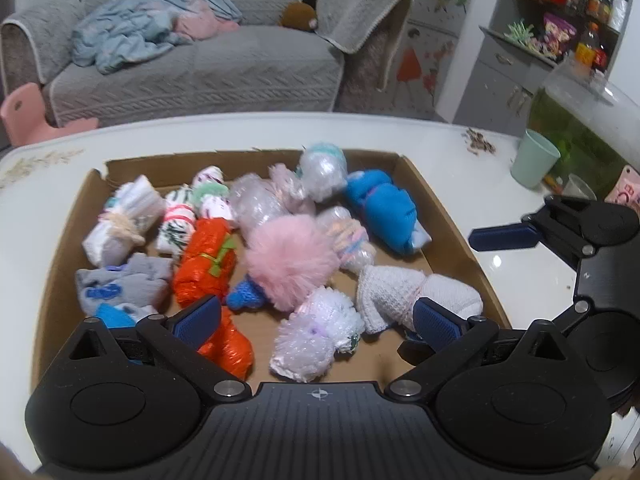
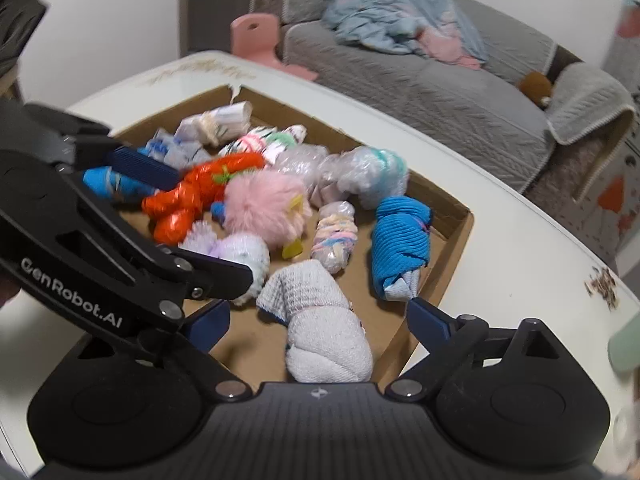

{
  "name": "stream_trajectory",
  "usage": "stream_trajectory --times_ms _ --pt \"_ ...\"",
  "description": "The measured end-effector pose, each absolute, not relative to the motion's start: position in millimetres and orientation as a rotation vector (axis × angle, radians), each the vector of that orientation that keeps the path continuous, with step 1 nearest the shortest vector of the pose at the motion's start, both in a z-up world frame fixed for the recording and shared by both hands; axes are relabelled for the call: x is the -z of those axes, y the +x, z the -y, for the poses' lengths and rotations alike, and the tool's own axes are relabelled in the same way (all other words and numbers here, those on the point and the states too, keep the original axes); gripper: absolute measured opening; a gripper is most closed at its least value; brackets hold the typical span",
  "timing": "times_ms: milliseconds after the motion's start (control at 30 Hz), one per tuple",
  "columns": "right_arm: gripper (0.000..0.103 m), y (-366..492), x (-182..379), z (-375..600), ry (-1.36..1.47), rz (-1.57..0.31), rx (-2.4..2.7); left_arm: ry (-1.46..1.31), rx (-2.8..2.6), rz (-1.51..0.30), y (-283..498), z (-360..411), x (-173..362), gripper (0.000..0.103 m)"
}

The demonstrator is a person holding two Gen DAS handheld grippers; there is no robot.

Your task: Organize objects

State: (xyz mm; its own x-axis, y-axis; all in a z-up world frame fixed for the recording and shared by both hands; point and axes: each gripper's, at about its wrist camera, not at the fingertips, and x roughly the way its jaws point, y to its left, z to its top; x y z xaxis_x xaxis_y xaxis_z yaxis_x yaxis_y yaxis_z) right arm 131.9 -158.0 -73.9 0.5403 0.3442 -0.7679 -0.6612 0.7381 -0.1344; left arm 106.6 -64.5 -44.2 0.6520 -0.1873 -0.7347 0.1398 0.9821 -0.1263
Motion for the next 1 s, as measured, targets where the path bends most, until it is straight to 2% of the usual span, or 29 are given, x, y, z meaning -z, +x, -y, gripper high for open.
stream_trajectory --times_ms 167,600,1000 --pt "0.102 123.9 70.5 155.4 -0.390 -0.793 -0.554 -0.052 0.144 -0.798 92.8 60.1 36.8 0.102" --pt "0.102 94.7 65.5 154.8 -0.183 -0.774 -0.438 -0.023 0.042 -0.649 43.2 37.8 19.7 0.103" --pt "0.102 69.6 66.0 128.9 -0.132 -0.747 -0.451 0.012 0.013 -0.571 10.7 13.5 15.4 0.103"
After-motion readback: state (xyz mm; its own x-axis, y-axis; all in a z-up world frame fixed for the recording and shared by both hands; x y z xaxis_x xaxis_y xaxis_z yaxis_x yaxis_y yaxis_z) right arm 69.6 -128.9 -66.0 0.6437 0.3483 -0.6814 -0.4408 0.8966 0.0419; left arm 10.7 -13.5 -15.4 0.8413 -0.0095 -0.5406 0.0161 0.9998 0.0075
